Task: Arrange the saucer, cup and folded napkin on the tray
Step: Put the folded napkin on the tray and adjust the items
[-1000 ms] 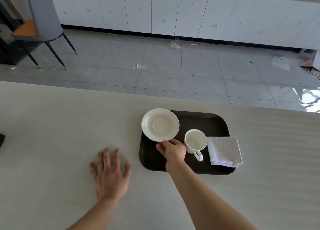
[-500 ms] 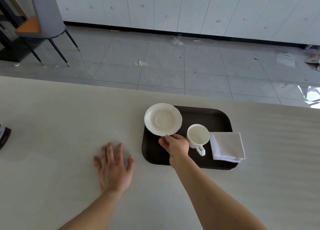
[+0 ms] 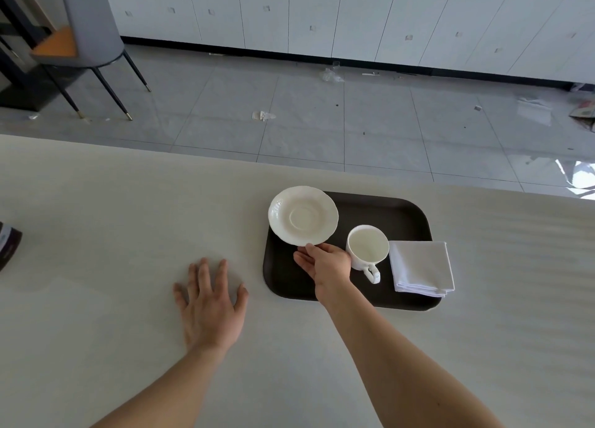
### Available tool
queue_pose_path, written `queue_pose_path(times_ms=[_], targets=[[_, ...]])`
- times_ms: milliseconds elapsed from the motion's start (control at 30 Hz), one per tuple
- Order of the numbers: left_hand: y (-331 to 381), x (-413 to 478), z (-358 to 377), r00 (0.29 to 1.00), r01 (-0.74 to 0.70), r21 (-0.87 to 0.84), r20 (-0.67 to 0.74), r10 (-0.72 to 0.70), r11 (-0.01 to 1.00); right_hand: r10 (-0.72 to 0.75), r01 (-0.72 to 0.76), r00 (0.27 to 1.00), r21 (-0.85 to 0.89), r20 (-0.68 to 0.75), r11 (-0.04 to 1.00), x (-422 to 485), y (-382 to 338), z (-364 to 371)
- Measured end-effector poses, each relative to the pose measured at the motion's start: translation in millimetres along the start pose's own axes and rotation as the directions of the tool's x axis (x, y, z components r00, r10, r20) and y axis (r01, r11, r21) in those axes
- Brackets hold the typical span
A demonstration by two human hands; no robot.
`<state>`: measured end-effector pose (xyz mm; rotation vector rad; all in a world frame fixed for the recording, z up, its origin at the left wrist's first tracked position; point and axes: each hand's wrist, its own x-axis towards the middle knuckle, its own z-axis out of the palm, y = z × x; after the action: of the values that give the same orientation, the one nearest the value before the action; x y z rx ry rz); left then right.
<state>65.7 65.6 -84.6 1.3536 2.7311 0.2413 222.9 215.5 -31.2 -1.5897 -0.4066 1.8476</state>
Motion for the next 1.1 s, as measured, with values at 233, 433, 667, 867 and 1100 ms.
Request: queue_pose_path(times_ms=[233, 433, 667, 867, 1100], targets=[[-2, 1, 4, 1.000, -0.007, -0.015, -0.023, 0.006, 1.000, -0.301, 0.316, 0.949, -0.258, 0.097, 0.913, -56, 9, -43], [-4, 3, 10, 0.999, -0.012, 0.000, -0.032, 0.012, 1.000, -0.667, 0.531, 0.744, -0.626, 0.021, 0.572, -79, -12, -120], [-5, 2, 10, 0.998, -0.022, 0.001, -0.054, 0.022, 1.000, -0.565, 0.386, 0.811, -0.865, 0.152, 0.321, -49, -33, -126], [-4, 1, 9, 0.999, -0.024, -0.005, -0.049, 0.024, 1.000, -0.522, 0.387, 0.845, -0.811, 0.120, 0.439, -38, -32, -114], [-2, 2, 5, 0.999, -0.022, -0.004, -0.038, 0.022, 1.000, -0.605, 0.425, 0.795, -0.760, 0.054, 0.492, -22, -44, -96]])
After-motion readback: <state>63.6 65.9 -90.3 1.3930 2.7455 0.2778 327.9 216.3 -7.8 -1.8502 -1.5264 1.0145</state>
